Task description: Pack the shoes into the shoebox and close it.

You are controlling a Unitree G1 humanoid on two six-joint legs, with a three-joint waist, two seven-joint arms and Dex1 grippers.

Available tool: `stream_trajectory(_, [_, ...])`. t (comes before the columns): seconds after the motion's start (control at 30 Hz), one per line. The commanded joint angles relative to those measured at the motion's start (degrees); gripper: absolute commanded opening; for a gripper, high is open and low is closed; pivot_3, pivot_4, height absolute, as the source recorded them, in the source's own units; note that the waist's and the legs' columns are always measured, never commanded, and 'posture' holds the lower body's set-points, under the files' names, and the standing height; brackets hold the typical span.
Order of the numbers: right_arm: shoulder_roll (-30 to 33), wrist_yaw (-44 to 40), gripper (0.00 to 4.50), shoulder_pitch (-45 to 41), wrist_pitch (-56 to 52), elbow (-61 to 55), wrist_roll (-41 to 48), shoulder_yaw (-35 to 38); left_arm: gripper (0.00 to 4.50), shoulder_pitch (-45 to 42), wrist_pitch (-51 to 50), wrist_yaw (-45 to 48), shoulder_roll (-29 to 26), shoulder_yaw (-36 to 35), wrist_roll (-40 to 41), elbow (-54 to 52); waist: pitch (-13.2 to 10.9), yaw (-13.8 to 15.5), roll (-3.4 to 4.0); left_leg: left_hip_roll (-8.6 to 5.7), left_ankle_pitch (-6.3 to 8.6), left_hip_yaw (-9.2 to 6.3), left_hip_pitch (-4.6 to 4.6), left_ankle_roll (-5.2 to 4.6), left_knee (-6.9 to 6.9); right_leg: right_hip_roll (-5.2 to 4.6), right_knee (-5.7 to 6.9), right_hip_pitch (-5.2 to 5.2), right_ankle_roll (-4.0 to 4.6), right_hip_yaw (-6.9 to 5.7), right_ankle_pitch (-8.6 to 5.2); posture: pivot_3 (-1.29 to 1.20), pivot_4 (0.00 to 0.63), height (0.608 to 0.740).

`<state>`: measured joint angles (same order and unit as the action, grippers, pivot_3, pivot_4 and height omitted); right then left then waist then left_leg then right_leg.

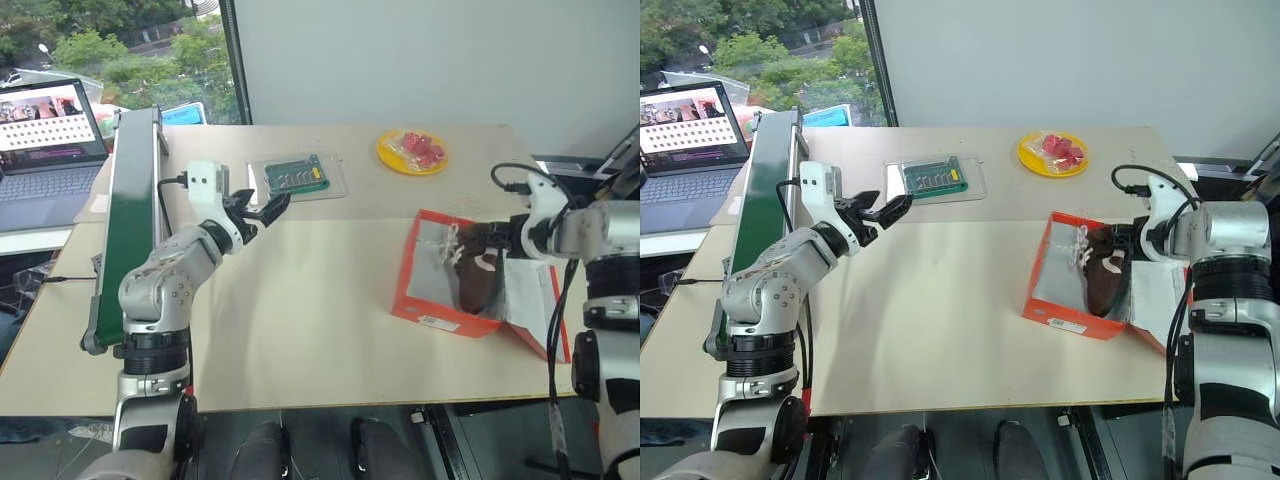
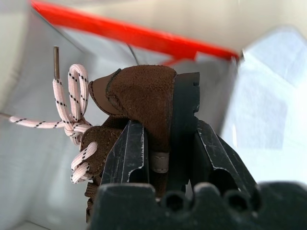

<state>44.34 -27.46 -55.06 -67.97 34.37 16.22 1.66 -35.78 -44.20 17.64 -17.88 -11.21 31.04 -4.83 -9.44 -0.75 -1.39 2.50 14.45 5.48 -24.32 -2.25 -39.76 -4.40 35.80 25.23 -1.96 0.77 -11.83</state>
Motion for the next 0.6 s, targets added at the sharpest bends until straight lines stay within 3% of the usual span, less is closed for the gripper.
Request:
stream_trajectory(0.03, [0.84,-1.13,0.79,0.48,3.61,-0.61,-1.55,0.40,4.46,-1.03,0.31,0.03,0.06,0.06,0.33,-1.82,0.00,-0.03,0.00,0.00,0.00,0.00,0.00,0.00,0.00,0.00,0.01,0.00,0.00,0.00,0.00,0.00,0.150,0.740])
stream_trajectory(0.6, [-4.37,-0.55,0.79,5.64,12.61,3.16,-4.69,1.68,4.46,-5.37,3.03,3.80,-2.28,1.38,-2.28,3.82,0.06,-0.05,-0.09,0.00,-0.01,0.06,0.14,0.02,-0.06,0.01,0.00,-0.20,-0.01,-0.04,0.01,0.00,0.150,0.740])
